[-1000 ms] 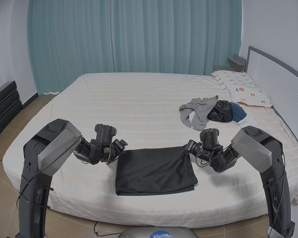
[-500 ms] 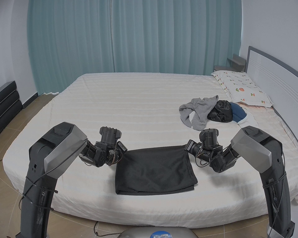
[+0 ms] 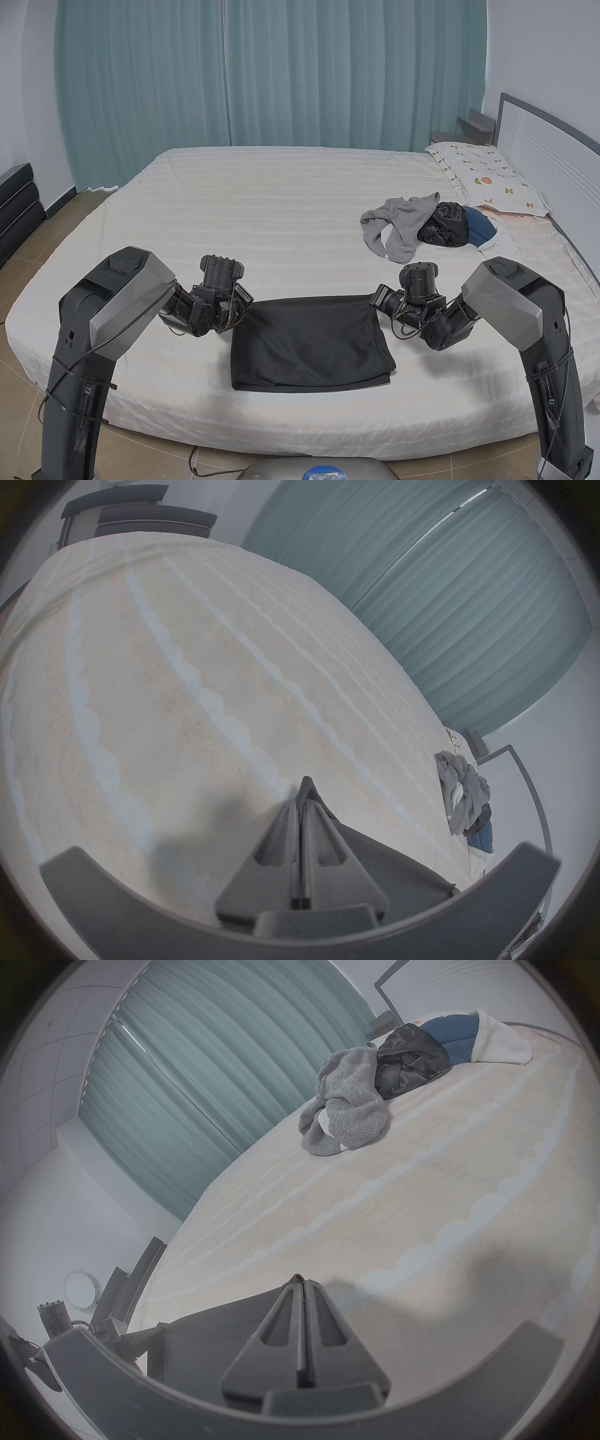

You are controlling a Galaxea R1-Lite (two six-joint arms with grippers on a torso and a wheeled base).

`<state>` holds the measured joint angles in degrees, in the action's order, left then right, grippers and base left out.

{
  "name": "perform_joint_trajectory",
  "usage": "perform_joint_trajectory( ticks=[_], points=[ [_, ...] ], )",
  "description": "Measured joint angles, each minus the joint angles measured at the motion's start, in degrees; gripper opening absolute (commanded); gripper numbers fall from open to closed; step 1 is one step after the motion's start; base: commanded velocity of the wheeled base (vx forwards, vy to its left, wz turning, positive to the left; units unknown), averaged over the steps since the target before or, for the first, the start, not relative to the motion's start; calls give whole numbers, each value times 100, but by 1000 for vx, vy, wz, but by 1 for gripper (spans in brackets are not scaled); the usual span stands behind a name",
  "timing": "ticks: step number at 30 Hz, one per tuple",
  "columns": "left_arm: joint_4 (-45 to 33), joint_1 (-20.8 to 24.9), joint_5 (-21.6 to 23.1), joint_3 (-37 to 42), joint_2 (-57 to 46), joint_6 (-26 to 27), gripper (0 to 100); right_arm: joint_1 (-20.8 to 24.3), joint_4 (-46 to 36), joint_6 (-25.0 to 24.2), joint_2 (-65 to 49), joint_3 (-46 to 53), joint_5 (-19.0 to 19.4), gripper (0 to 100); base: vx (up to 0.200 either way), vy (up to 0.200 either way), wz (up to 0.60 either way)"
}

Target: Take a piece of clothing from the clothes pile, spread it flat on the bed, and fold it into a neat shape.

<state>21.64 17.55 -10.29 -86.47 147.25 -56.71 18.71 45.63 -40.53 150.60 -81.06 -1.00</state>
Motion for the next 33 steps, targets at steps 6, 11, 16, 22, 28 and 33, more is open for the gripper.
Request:
perform_joint_trajectory(
  ticks=[6, 11, 16, 22, 28, 33],
  points=[
    [1, 5, 17, 15, 0, -6, 100, 7, 7, -20, 22, -11, 2, 100, 0, 0, 0],
    [-11, 9, 37, 22, -12, -38, 100, 5, 18, -241, -104, 201, 24, 100, 0, 0, 0],
    [-45, -52, 118, 141, -111, -161, 100, -2, 57, -419, -429, 895, 184, 100, 0, 0, 0],
    [-45, -194, 657, 601, -463, -405, 100, -4, 366, -610, -1063, 2383, 666, 100, 0, 0, 0],
    [-13, -435, 1510, 1364, -983, -586, 100, 52, 802, -794, -1631, 3723, 1126, 100, 0, 0, 0],
    [9, -706, 1726, 1637, -1267, -638, 100, 155, 1025, -884, -1871, 4197, 1285, 100, 0, 0, 0]
  ],
)
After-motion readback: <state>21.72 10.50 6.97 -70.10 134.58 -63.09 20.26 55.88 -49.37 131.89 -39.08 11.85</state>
